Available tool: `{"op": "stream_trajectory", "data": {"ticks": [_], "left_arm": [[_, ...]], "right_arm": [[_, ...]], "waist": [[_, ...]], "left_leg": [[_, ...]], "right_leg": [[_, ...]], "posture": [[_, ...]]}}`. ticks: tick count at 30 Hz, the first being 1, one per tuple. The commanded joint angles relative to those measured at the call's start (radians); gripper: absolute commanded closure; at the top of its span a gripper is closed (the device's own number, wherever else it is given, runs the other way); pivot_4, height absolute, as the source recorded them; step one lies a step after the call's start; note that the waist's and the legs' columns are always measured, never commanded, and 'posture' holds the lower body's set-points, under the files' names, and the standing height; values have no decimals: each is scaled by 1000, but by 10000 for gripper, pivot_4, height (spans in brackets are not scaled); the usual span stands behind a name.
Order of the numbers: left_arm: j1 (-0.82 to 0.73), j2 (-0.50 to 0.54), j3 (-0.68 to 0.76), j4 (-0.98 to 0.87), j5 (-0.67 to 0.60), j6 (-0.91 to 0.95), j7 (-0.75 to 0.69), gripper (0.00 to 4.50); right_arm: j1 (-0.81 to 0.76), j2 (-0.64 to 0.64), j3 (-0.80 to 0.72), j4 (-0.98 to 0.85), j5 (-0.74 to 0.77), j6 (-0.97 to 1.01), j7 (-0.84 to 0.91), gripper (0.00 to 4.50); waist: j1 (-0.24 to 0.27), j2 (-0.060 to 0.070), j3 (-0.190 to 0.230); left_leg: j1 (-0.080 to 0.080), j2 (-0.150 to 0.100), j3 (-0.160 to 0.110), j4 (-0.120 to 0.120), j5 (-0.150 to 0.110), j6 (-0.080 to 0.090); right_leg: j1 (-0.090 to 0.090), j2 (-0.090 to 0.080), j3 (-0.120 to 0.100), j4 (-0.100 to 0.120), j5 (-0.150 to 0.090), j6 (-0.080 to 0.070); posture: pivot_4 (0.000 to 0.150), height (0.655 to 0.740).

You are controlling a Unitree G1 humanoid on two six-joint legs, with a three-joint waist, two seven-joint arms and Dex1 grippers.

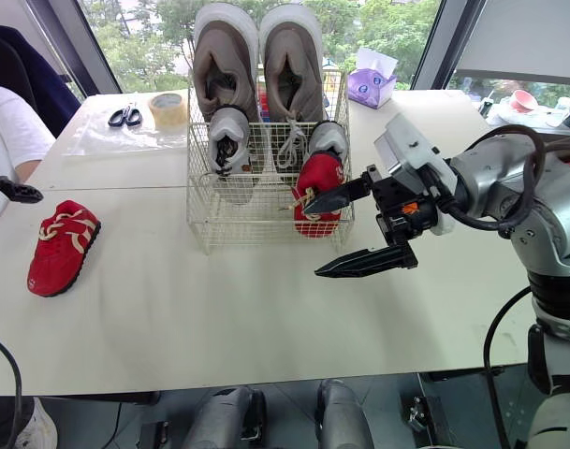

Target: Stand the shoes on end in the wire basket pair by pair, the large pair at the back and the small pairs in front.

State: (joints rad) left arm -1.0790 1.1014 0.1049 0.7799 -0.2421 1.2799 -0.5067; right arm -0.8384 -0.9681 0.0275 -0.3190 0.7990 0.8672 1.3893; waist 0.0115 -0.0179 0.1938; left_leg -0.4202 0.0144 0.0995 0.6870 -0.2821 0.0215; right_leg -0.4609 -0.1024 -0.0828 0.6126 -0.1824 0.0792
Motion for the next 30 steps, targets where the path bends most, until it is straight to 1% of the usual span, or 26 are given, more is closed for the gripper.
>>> {"op": "stream_trajectory", "data": {"ticks": [1,4,5,7,10,13,14,17,20,22,23,24,26,27,29,30], "left_arm": [[18,-5,-48,87,55,-89,-44,402],[27,-38,-79,226,101,-205,-65,402],[24,-53,-87,271,115,-249,-74,2740],[5,-74,-100,331,140,-310,-95,8925],[-37,-105,-111,388,171,-376,-112,24054],[-78,-128,-124,412,197,-400,-143,40042],[-90,-132,-127,416,206,-401,-152,44771],[-118,-127,-133,416,227,-402,-172,44771],[-184,-94,-66,389,191,-365,-149,44771],[-231,-70,31,283,103,-319,-193,44771],[-212,-70,110,166,45,-307,-187,44771],[-143,-93,222,-29,-15,-316,-159,44771],[56,-197,427,-501,-89,-390,-81,44771],[133,-253,494,-689,-113,-425,-49,44771],[187,-398,591,-987,-208,-347,66,44771],[195,-469,607,-1094,-262,-362,102,44771]], "right_arm": [[-13,12,-26,-7,16,0,-24,0],[-19,22,-26,-10,22,8,-43,0],[-20,24,-26,-11,24,10,-48,0],[-25,28,-25,-12,28,16,-57,0],[-29,35,-30,-17,37,30,-78,0],[-24,36,-37,-20,41,38,-95,0],[-23,36,-40,-20,42,40,-100,0],[-16,33,-43,-18,44,39,-111,0],[-5,24,-47,-15,41,33,-114,0],[-2,22,-51,-13,46,37,-115,0],[-2,24,-56,-11,52,43,-121,0],[-4,28,-64,-8,61,51,-132,0],[-12,35,-80,5,77,71,-159,0],[-15,36,-88,11,83,79,-169,0],[-28,39,-103,38,94,99,-191,0],[-36,40,-107,54,95,106,-200,0]], "waist": [[0,0,0],[0,0,0],[0,0,0],[0,-1,0],[0,-1,0],[0,-1,0],[0,-1,0],[1,-1,0],[1,-4,1],[0,-7,1],[0,-8,1],[0,-8,1],[-3,-7,1],[-3,-7,0],[-2,-7,0],[-1,-7,0]], "left_leg": [[0,0,0,0,0,0],[0,0,0,0,0,0],[0,0,1,0,0,0],[0,0,1,0,0,0],[0,0,1,2,0,1],[-1,1,1,5,-1,2],[-2,1,1,7,-2,3],[-4,1,-1,11,-5,9],[-6,1,-1,13,-6,11],[-7,1,-1,13,-6,11],[-7,1,-2,13,-6,10],[-7,1,-2,13,-6,10],[-8,1,-5,13,-4,7],[-6,0,-5,13,-4,7],[-6,-2,-4,12,-4,7],[-6,-3,-4,13,-4,7]], "right_leg": [[0,0,0,0,0,0],[0,0,0,0,0,0],[0,0,0,0,0,0],[0,0,0,1,0,0],[0,0,0,0,0,0],[0,0,0,1,0,0],[0,0,0,1,0,0],[0,0,-1,2,0,0],[0,0,-1,2,0,0],[-1,0,-1,2,0,0],[-1,0,-1,2,0,0],[-1,0,-1,2,0,0],[-1,-2,-1,2,0,1],[0,-4,0,1,1,1],[1,-10,0,1,1,1],[1,-10,-1,1,1,1]], "posture": [[1500,7400],[1500,7400],[1500,7400],[1500,7400],[1500,7400],[1500,7400],[1500,7400],[1500,7400],[1500,7400],[1500,7400],[1500,7400],[1500,7400],[1500,7400],[1500,7400],[1500,7400],[1500,7400]]}}
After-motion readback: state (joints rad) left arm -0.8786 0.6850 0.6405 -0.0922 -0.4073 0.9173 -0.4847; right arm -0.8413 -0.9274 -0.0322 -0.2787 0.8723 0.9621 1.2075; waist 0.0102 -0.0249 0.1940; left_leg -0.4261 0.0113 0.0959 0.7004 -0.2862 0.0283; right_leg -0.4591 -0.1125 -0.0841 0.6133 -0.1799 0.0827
